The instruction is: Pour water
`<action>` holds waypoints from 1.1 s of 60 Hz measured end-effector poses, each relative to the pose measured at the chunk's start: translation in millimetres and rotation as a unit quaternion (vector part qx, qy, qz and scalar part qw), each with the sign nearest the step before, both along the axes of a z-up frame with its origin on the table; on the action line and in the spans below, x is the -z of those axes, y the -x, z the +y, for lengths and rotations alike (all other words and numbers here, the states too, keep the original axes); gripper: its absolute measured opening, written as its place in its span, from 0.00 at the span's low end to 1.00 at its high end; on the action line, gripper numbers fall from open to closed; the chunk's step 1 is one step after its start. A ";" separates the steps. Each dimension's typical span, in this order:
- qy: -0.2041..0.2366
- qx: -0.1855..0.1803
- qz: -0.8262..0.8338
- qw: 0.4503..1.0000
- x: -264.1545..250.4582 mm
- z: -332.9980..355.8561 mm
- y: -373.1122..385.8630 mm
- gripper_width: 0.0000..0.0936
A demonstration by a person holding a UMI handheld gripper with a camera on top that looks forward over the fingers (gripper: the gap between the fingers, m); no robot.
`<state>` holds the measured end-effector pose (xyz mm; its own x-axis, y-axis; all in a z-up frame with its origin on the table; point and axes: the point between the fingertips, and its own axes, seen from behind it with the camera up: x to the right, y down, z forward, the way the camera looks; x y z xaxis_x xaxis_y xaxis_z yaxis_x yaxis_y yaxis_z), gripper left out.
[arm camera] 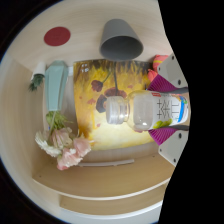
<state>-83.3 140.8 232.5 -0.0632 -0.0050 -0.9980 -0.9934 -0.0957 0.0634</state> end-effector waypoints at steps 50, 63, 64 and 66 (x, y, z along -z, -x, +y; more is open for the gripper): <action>0.091 0.042 -0.738 0.668 -47.2 11.7 -209.9 0.48; 0.132 -0.001 -0.733 0.667 63.7 9.0 -247.9 0.48; 0.135 -0.004 -0.732 0.668 71.8 8.6 -249.7 0.48; 0.138 -0.010 -0.729 0.670 87.5 7.7 -251.0 0.48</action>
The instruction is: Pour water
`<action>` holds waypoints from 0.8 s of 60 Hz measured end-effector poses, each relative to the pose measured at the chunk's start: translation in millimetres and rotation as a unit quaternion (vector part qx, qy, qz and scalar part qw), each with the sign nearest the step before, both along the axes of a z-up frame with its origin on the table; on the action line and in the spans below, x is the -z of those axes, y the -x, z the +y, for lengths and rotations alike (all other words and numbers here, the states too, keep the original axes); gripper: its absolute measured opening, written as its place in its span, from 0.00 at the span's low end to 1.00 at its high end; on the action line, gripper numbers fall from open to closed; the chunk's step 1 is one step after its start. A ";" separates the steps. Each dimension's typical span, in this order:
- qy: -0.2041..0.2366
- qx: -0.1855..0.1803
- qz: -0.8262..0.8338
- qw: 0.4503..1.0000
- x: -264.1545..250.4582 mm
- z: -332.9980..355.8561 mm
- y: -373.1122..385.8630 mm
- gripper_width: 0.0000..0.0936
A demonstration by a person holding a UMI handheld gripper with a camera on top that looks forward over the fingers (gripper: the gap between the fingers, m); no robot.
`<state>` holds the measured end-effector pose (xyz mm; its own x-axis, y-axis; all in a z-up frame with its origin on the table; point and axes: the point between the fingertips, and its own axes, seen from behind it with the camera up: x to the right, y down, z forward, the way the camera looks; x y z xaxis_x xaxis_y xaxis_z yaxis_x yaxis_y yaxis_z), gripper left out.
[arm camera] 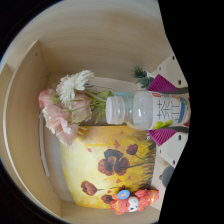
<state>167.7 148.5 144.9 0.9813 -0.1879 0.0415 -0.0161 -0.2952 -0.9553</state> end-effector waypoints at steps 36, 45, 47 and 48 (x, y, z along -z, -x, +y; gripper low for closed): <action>-0.016 -0.029 -0.012 0.999 73.0 -4.8 8.0 0.60; 0.051 -0.019 -0.015 0.998 100.6 -19.3 8.1 0.87; 0.060 -0.022 -0.007 0.998 105.1 -23.1 11.4 0.87; 0.064 -0.023 -0.003 0.998 107.7 -25.8 13.1 0.87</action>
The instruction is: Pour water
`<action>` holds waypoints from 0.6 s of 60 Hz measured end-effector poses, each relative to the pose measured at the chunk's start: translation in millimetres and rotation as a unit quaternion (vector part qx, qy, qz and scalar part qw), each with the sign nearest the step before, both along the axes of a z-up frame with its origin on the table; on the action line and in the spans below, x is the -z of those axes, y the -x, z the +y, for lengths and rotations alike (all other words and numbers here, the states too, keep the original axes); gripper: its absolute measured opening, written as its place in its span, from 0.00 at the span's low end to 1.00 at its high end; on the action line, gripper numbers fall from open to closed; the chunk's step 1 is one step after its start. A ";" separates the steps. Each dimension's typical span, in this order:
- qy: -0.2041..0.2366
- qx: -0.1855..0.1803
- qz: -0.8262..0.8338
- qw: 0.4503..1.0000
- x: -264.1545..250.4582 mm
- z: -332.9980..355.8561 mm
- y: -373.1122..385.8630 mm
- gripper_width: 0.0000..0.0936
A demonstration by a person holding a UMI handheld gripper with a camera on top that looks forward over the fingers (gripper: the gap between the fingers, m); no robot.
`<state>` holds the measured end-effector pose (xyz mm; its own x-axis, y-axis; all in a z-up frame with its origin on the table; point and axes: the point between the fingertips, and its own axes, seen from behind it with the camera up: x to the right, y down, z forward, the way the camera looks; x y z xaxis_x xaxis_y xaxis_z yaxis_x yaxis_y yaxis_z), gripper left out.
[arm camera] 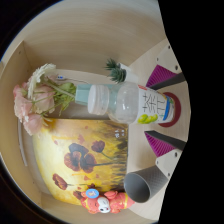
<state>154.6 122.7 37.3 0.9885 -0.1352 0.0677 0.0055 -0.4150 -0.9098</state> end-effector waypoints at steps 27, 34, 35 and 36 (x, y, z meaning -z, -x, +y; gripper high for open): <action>0.113 0.014 0.046 0.992 1.6 -165.5 111.4 0.85; 0.105 -0.016 0.064 0.992 -31.7 -186.7 178.6 0.86; 0.103 -0.020 0.065 0.992 -39.2 -187.5 187.2 0.86; 0.099 -0.024 0.065 0.993 -44.8 -188.7 195.5 0.86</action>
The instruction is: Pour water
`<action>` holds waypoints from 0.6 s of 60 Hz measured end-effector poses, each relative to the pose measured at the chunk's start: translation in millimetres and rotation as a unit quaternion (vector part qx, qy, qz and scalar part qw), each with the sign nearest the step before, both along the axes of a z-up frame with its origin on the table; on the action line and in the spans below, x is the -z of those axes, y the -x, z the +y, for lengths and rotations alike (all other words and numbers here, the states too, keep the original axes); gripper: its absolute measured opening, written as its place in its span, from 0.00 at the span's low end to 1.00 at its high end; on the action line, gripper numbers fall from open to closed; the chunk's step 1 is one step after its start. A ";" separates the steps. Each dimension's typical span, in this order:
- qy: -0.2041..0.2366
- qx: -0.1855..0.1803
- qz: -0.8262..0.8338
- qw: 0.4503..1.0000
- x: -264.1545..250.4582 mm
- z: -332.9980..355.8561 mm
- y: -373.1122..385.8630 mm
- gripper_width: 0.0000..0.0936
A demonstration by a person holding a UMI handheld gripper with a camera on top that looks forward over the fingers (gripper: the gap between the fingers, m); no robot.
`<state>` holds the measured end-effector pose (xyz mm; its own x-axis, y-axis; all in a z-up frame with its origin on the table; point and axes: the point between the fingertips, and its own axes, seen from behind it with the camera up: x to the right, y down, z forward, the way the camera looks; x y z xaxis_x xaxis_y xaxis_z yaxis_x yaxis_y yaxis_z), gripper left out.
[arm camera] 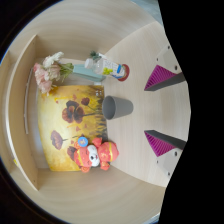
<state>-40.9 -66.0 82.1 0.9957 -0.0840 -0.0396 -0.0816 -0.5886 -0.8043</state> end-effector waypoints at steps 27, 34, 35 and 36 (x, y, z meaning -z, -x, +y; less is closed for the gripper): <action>-0.078 -0.059 -0.011 0.995 -129.3 -5.3 119.7 0.87; -0.092 -0.059 -0.015 0.994 -150.5 -8.7 127.8 0.87; -0.093 -0.060 -0.016 0.994 -152.8 -9.1 128.5 0.87; -0.094 -0.060 -0.017 0.994 -155.2 -9.5 129.6 0.86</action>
